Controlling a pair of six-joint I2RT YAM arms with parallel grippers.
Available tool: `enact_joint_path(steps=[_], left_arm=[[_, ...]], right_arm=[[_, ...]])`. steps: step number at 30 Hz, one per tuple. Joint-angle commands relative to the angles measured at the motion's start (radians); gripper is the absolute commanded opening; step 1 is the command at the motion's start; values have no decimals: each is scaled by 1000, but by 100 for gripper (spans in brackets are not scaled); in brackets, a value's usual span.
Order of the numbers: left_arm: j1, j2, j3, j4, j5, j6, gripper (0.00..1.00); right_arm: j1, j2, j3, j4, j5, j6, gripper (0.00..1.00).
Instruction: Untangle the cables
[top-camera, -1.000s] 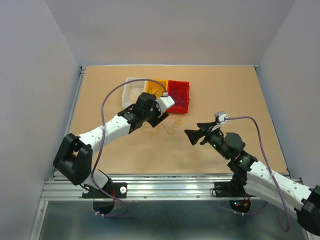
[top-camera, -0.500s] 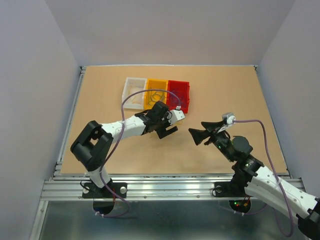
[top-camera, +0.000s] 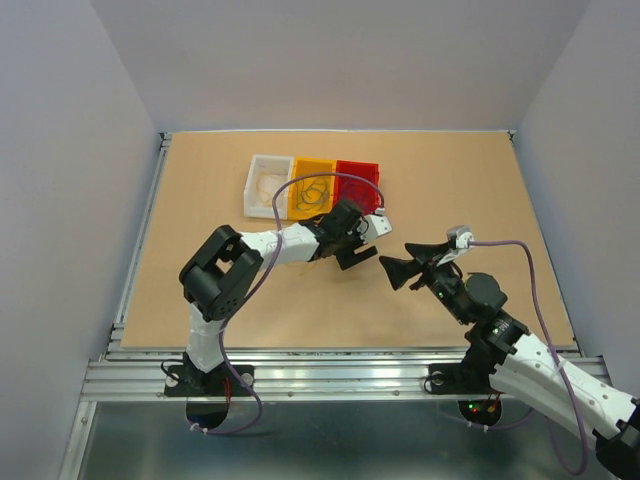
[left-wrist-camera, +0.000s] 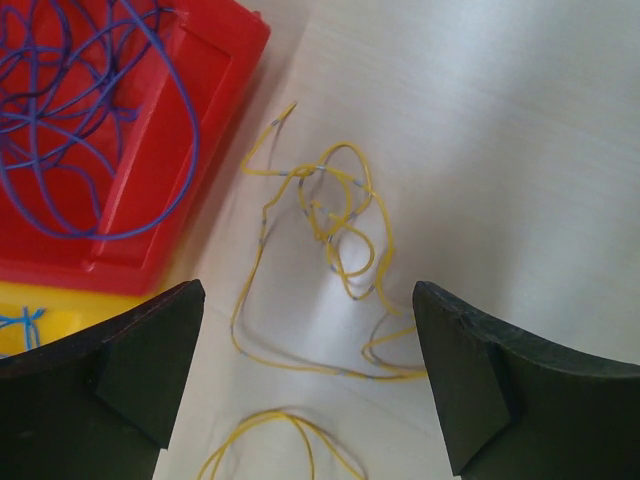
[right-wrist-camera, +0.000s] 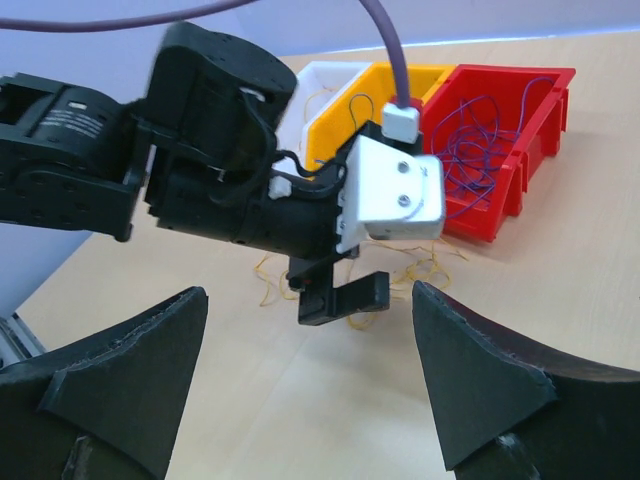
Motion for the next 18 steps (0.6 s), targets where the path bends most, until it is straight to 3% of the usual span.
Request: enact_joint_path(steps=[1, 5, 8, 9, 12, 18], left_arm=[[-6, 69, 51, 10, -11, -7, 95], [-6, 109, 81, -12, -11, -8, 80], [-5, 112, 76, -29, -12, 2, 51], [-3, 89, 61, -37, -9, 6, 29], [6, -4, 18, -37, 20, 12, 0], [41, -247, -122, -45, 152, 32, 0]], right_arm=[[-2, -7, 38, 14, 20, 5, 88], [-2, -13, 36, 14, 19, 5, 88], [-1, -25, 33, 11, 20, 4, 88], [-2, -35, 30, 8, 22, 2, 88], [-1, -62, 22, -2, 28, 1, 87], [-2, -107, 12, -20, 30, -6, 87]])
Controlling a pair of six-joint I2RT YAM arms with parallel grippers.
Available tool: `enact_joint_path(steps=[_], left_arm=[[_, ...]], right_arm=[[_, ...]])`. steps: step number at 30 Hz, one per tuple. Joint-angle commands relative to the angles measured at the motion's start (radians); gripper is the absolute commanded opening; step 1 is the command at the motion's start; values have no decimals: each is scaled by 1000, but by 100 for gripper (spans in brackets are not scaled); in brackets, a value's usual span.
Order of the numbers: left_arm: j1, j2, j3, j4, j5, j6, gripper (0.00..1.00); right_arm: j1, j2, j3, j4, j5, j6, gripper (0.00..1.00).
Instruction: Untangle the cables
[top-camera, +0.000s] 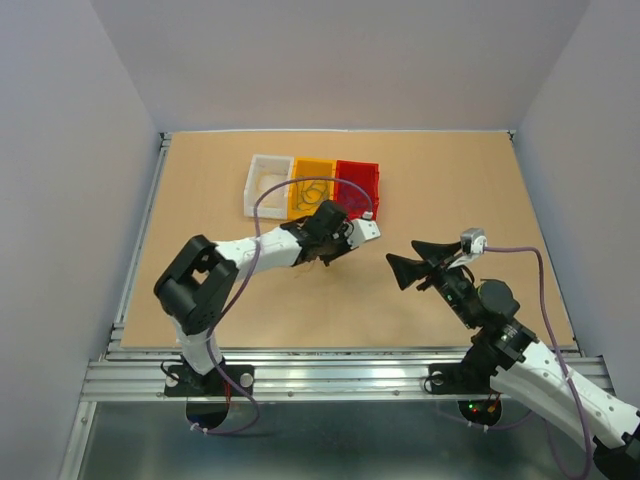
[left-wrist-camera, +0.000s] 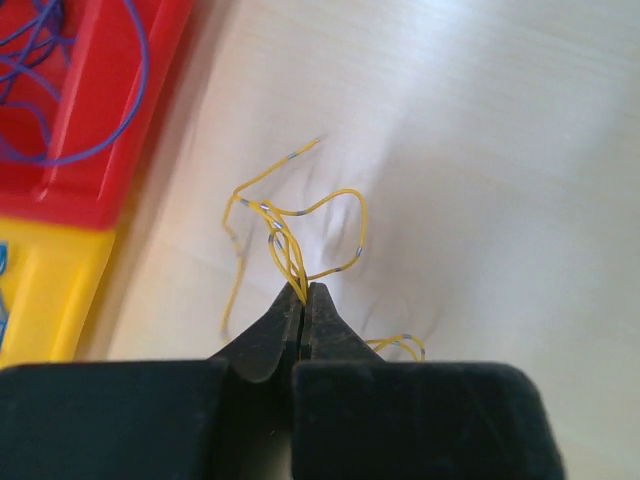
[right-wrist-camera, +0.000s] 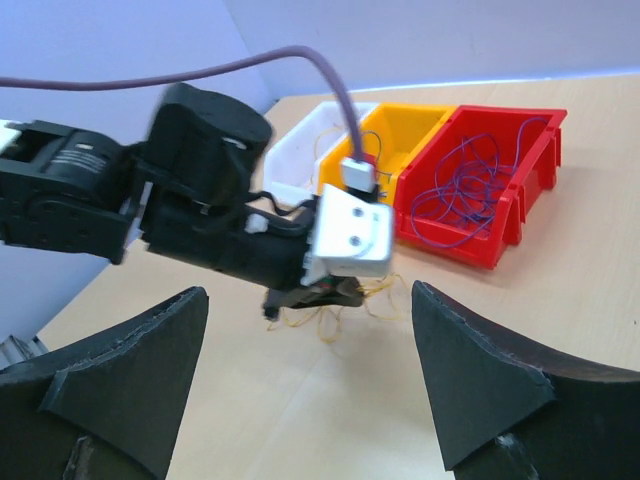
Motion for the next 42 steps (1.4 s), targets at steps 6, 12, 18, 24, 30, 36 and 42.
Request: enact_joint_path(steps=[6, 12, 18, 24, 30, 36, 42], left_arm=[[271, -347, -27, -54, 409, -56, 0], [529, -348, -11, 83, 383, -222, 0], [673, -207, 97, 108, 435, -254, 0], [703, -11, 271, 101, 481, -244, 0], [702, 93, 366, 81, 518, -236, 0], [684, 178, 390, 14, 394, -213, 2], [684, 61, 266, 98, 348, -213, 48]], right_arm=[[-2, -25, 14, -1, 23, -2, 87], [-2, 5, 24, 1, 21, 5, 87], [-2, 25, 27, 13, 15, 5, 86], [-2, 39, 27, 27, 7, 5, 86], [-2, 45, 27, 32, 9, 7, 86], [-2, 45, 27, 33, 7, 7, 86], [-2, 44, 26, 32, 10, 5, 86]])
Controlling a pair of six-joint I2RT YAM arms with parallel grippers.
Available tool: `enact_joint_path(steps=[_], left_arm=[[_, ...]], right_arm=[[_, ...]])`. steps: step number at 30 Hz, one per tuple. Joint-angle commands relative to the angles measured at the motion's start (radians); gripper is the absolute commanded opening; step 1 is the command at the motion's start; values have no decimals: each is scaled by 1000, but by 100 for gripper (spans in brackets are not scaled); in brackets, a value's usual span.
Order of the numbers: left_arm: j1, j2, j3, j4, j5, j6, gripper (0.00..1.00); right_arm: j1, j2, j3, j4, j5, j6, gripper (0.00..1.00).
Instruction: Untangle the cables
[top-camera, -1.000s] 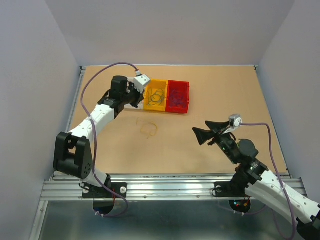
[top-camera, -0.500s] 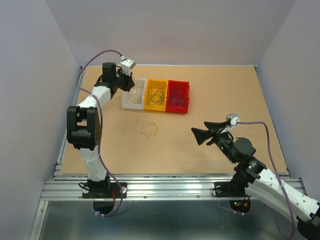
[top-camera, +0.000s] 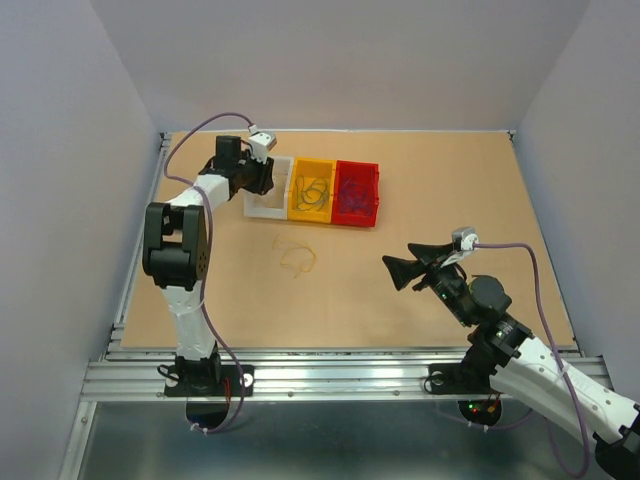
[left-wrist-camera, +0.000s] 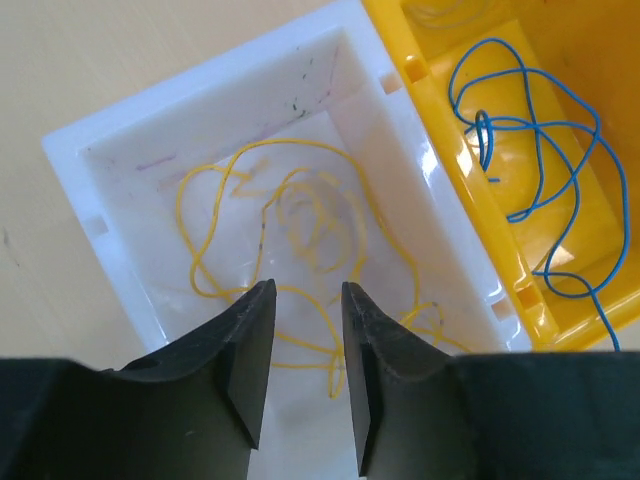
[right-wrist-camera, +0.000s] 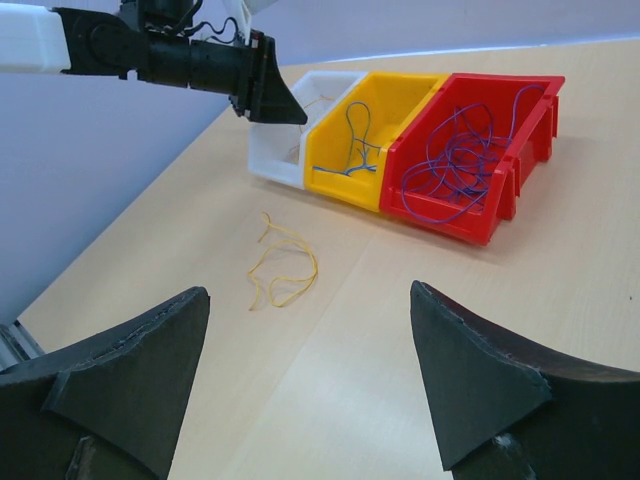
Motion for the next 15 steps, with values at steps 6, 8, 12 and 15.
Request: enact_joint_path(steps=[6, 8, 12, 15], left_arm=[[-22, -317, -230, 132, -16, 29, 59], [-33, -391, -275, 126, -11, 66, 61], [-143, -512, -403, 56, -69, 155, 73], [-226, -635, -509, 48, -162, 177, 82]], right_arm=[[0, 0, 26, 47, 3, 6, 86], [-2, 0, 26, 47, 3, 5, 86], [-2, 5, 27, 47, -3, 2, 86], [-2, 11, 29, 47, -8, -4, 87]])
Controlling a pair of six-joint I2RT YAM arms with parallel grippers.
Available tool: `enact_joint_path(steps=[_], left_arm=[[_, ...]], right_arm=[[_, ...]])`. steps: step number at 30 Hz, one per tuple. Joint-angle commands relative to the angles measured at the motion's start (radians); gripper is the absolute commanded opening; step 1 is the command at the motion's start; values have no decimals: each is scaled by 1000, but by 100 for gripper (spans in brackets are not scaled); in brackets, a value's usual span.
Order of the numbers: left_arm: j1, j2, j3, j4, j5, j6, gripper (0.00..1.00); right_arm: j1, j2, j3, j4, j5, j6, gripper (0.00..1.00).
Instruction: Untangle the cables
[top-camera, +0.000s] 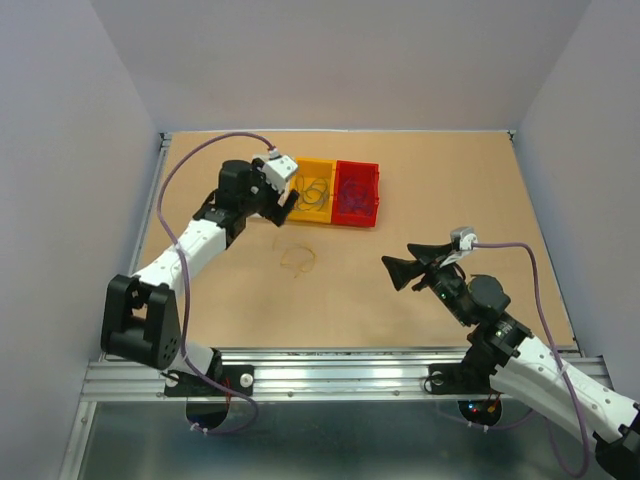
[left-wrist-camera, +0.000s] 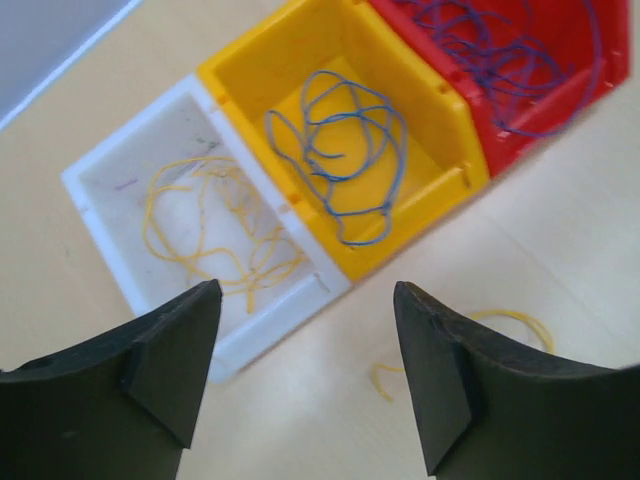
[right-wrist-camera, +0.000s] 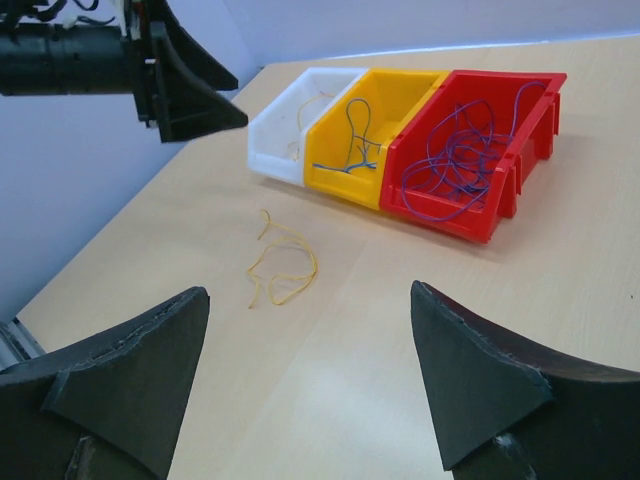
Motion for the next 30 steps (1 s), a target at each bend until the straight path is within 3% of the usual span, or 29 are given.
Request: enact_joint_path(steps=[1, 6, 12, 24, 30], left_arm=[[-141, -126, -126, -10, -103, 68, 99], [-224, -186, -228, 1, -134, 93, 99], [-305, -97, -249, 4, -262, 150, 99], [-319, 49, -217, 7, -287, 194, 99], [-319, 127, -185, -48, -235, 203, 99]], right_arm=[[-2, 9, 30, 45, -5, -6, 87], [-1, 17, 34, 47, -10, -7, 87], [-2, 8, 29, 45, -13, -19, 87], [-2, -17, 21, 42, -17, -30, 87], [-2, -37, 15, 36, -17, -30, 87]])
